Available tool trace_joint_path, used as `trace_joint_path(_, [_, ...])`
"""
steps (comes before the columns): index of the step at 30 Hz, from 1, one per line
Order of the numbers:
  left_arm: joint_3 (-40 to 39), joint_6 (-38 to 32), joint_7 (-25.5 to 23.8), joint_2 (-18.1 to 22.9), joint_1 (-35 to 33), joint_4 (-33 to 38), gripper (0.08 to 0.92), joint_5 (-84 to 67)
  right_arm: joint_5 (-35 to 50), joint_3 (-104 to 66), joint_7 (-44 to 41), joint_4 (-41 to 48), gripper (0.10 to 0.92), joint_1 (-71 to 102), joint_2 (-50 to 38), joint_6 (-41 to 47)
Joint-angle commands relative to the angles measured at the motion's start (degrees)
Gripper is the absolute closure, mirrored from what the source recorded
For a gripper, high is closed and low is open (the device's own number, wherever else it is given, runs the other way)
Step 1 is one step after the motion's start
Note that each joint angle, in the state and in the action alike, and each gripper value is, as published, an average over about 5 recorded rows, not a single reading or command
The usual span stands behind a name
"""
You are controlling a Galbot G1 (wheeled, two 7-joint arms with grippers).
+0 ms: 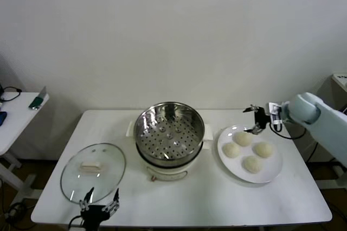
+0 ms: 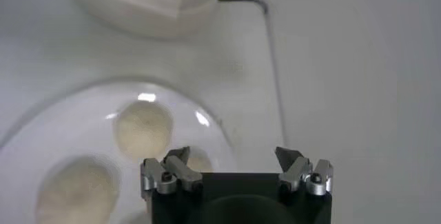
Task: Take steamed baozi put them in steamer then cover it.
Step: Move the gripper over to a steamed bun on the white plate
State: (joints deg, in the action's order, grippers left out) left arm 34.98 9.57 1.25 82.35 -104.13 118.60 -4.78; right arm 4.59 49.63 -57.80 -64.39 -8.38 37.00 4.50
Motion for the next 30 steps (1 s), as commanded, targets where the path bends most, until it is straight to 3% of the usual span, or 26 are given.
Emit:
trace_joint_path(1, [-0.1,0.0,-0.1,0.0,0.0,0.1,0.177,0.3,-0.3,15.5,-8.0,12.3,0.203,-10.8,7.5,-0.6])
trace_joint_path(9, [0.1,-0.1,-0.1,-0.2,0.1,0.0,0.177,0.2,-0.6,9.6,-5.0,18.3,0.203,-2.8,14.6,-0.2])
trace_joint_path(23, [0.2,-0.1,0.0,-0.1,0.4,-0.9,0.177,0.1,-8.5,2.8,-2.8,30.0,0.203,3.3,20.7,-3.0])
trace_joint_path(30, [0.0,-0.2,0.1,-0.1,0.8,-1.4,0.177,0.0,-7.5,0.9,-1.4,31.2,0.203,4.2,21.9,-3.6])
